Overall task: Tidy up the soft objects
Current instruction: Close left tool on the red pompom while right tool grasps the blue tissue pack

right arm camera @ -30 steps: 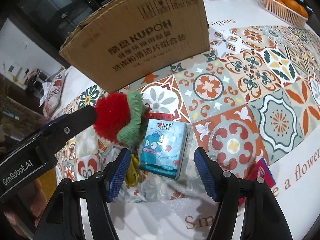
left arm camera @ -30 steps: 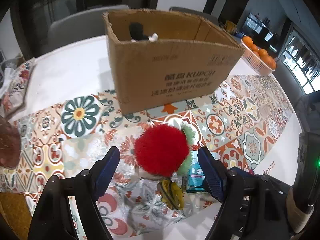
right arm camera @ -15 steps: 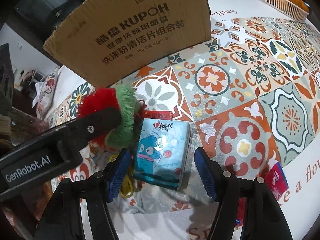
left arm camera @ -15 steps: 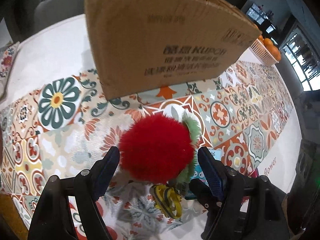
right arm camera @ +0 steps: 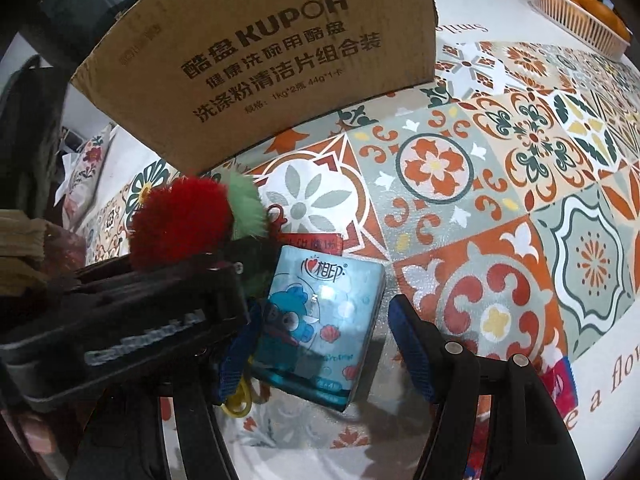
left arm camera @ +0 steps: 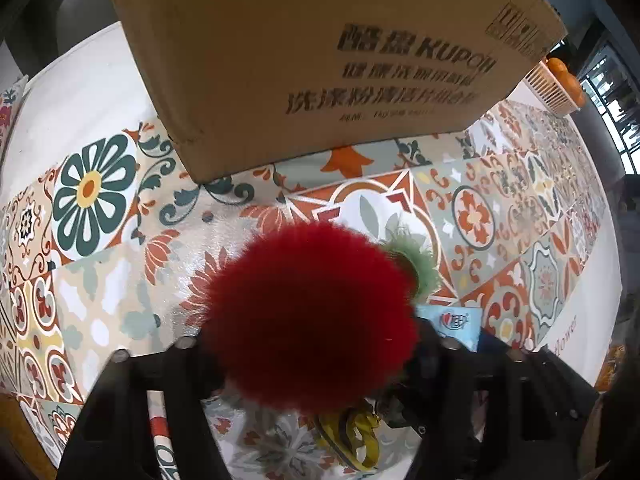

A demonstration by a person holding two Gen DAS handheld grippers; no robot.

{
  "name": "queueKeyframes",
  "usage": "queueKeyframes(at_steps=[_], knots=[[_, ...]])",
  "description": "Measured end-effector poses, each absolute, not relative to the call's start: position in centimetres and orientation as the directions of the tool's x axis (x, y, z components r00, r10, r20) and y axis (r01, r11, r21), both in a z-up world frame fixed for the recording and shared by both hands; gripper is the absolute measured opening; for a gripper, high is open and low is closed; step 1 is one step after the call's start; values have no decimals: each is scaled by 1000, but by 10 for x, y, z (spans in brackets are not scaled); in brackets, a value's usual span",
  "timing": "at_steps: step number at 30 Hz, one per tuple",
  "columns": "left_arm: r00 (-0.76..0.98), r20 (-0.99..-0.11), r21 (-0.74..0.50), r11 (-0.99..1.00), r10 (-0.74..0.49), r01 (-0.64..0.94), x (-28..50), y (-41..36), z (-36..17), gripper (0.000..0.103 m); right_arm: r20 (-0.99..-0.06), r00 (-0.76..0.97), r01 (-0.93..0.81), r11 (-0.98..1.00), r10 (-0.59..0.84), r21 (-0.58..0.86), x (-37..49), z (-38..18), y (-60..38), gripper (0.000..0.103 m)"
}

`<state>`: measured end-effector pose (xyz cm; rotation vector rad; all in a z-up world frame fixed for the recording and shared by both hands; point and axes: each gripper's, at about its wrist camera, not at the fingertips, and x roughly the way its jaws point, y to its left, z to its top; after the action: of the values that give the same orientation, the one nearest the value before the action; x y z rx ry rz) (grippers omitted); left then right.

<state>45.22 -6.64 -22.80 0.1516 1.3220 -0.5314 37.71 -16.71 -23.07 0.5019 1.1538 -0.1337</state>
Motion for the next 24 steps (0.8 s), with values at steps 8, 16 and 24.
queueKeyframes(at_steps=[8,16,24], knots=[[172,-943,-180,868,-286,462,448,-66,-228,40,-894,423,327,896,145,300,374,-231,-174,60],[280,-932,-81,883,-232,463,436,-53,-208,39,-889,435,314,902,142,298,363,-227,-186,59],[352,-901,-82,895,-255,438,419,-43,-186,38,-866,482,291,907,136,305,344,-203,-198,59]])
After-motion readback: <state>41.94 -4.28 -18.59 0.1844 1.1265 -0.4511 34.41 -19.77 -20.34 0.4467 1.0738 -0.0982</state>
